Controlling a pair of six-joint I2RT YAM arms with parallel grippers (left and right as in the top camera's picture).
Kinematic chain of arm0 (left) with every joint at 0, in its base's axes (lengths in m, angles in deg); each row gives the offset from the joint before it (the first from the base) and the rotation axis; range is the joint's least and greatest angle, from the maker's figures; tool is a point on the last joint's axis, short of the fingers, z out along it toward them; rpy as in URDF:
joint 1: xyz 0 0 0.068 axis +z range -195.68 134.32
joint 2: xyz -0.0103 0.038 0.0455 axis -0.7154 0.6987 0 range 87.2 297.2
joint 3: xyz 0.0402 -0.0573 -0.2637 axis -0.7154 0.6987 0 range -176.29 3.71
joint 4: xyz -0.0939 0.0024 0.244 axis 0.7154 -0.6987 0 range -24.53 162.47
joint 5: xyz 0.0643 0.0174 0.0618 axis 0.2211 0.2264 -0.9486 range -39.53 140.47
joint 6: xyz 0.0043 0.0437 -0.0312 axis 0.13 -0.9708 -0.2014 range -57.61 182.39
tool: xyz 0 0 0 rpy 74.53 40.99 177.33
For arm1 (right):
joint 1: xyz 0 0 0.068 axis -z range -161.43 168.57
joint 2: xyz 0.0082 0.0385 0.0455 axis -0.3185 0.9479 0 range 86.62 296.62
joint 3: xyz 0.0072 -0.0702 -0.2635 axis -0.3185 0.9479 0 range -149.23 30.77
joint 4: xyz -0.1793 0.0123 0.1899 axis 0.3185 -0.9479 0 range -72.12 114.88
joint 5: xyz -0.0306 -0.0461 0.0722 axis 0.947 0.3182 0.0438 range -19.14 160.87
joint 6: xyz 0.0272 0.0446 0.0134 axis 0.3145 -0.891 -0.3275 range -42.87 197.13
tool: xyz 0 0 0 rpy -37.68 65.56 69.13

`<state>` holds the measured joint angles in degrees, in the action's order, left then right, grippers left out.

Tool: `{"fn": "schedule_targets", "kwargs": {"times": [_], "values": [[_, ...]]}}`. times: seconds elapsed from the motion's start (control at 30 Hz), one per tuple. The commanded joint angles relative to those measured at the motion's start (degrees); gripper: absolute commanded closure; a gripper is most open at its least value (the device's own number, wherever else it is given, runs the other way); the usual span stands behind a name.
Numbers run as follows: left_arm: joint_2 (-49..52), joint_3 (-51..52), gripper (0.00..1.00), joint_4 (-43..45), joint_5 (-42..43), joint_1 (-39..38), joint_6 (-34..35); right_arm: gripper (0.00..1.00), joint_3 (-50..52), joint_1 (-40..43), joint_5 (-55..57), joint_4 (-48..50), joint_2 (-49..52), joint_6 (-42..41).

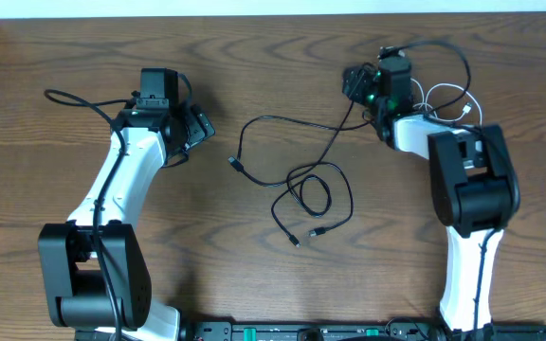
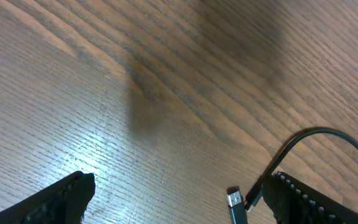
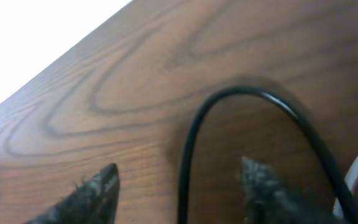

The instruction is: Untangle cables

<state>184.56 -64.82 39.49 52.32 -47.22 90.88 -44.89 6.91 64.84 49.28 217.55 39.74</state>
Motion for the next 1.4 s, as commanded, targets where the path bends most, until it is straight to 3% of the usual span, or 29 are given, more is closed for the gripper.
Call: {"fn": "schedule_targets", "kwargs": {"times": [0.0,0.07,0.1,0.43,0.73,0.9,1.1,1.37], "values": [[0.52,-0.09,0.09,0.0,0.33,0.17,0.11,0.63,-0.09,-0.72,3.06,-0.28,3.5,-0.9],[0.52,-0.09,0.09,0.02,0.35,0.17,0.11,0.92,-0.09,-0.72,2.6,-0.31,3.74,-0.92],[0.52,-0.09,0.09,0.0,0.35,0.17,0.11,0.99,-0.09,-0.72,2.23,0.35,3.72,-0.92],[0.52,-0.09,0.09,0.02,0.35,0.17,0.11,0.99,-0.11,-0.26,-5.14,13.73,-8.04,-0.17],[0.52,-0.09,0.09,0.04,0.35,0.17,0.13,0.99,-0.11,0.44,-2.67,19.87,-24.96,12.31],[0.52,-0.09,0.09,0.04,0.35,0.17,0.13,0.99,-0.11,2.36,2.45,22.14,-31.8,23.47],[0.52,-0.09,0.09,0.04,0.35,0.17,0.13,0.99,-0.09,8.0,3.96,11.65,-33.92,21.77],[0.52,-0.09,0.09,0.04,0.35,0.17,0.13,0.99,-0.09,16.2,3.96,-18.56,-34.49,5.22]]}}
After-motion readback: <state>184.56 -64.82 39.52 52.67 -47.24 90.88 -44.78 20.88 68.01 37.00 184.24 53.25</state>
